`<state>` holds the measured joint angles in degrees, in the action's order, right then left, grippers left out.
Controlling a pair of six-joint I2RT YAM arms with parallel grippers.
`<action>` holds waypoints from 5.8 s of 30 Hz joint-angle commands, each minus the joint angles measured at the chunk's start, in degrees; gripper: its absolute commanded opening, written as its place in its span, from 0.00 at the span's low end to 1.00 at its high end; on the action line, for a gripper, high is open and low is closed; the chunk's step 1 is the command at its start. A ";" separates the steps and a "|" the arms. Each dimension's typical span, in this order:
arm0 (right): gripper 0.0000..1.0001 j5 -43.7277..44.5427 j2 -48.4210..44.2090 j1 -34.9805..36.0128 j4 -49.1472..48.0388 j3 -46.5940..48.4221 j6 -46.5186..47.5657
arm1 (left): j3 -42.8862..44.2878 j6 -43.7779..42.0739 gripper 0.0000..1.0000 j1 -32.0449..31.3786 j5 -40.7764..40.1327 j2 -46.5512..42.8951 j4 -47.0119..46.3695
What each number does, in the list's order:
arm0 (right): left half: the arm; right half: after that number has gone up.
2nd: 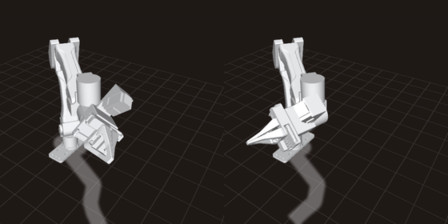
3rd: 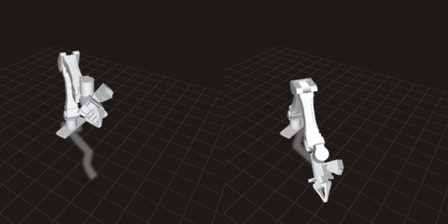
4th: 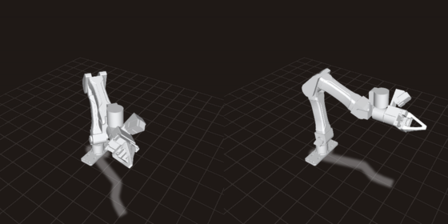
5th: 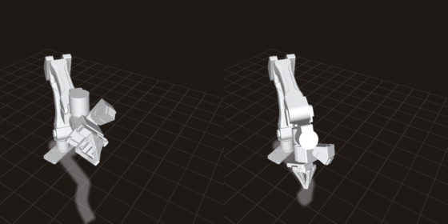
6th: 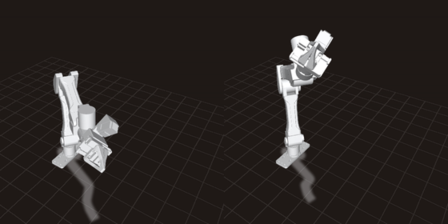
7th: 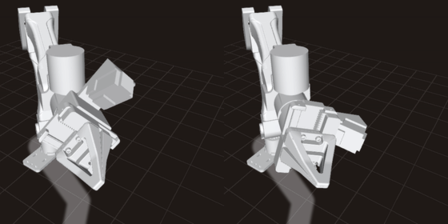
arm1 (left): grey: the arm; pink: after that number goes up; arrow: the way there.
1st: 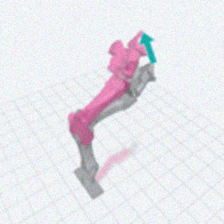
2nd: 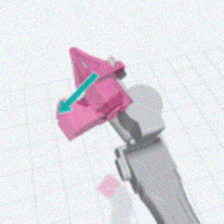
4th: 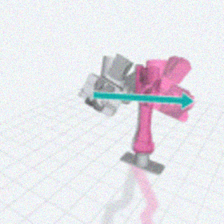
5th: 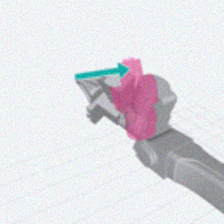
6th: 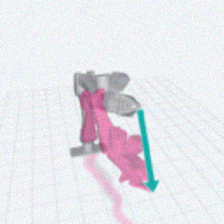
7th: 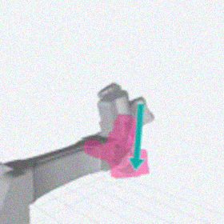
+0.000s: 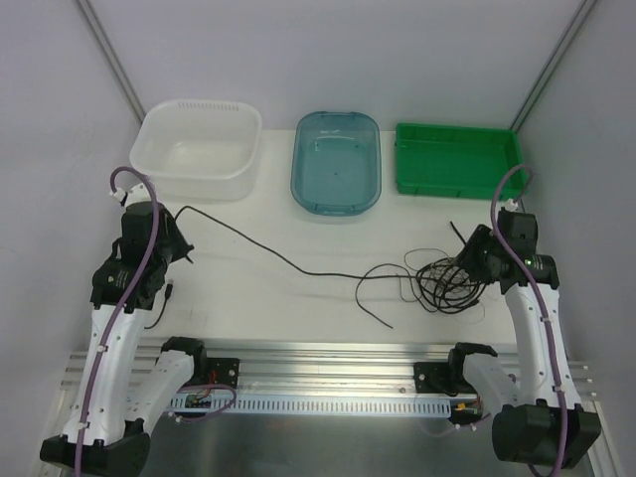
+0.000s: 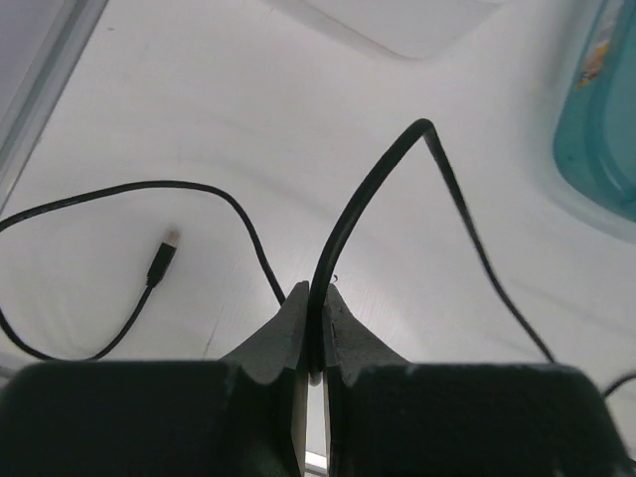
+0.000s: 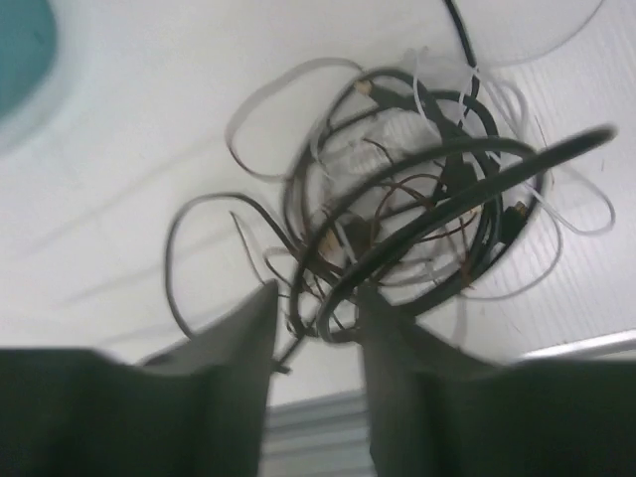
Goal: Untangle the cables
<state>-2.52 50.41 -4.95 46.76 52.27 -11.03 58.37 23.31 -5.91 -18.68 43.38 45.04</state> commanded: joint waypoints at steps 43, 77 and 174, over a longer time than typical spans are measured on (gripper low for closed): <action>0.65 6.47 -9.01 22.00 2.80 -7.62 -2.16 | 2.00 -21.11 0.99 -57.09 22.99 32.60 -34.65; 0.67 8.85 -0.94 22.09 -11.51 -13.95 -10.59 | 0.35 -20.67 0.00 -67.48 20.17 48.83 -54.62; 0.97 -3.98 -4.18 42.39 -7.56 -7.27 2.06 | -22.24 19.41 0.91 24.71 -7.43 18.41 -11.89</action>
<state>-5.32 45.95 37.08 38.44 42.74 -10.76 36.36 44.88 16.80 -27.07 60.77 34.92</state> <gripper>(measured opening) 0.971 0.928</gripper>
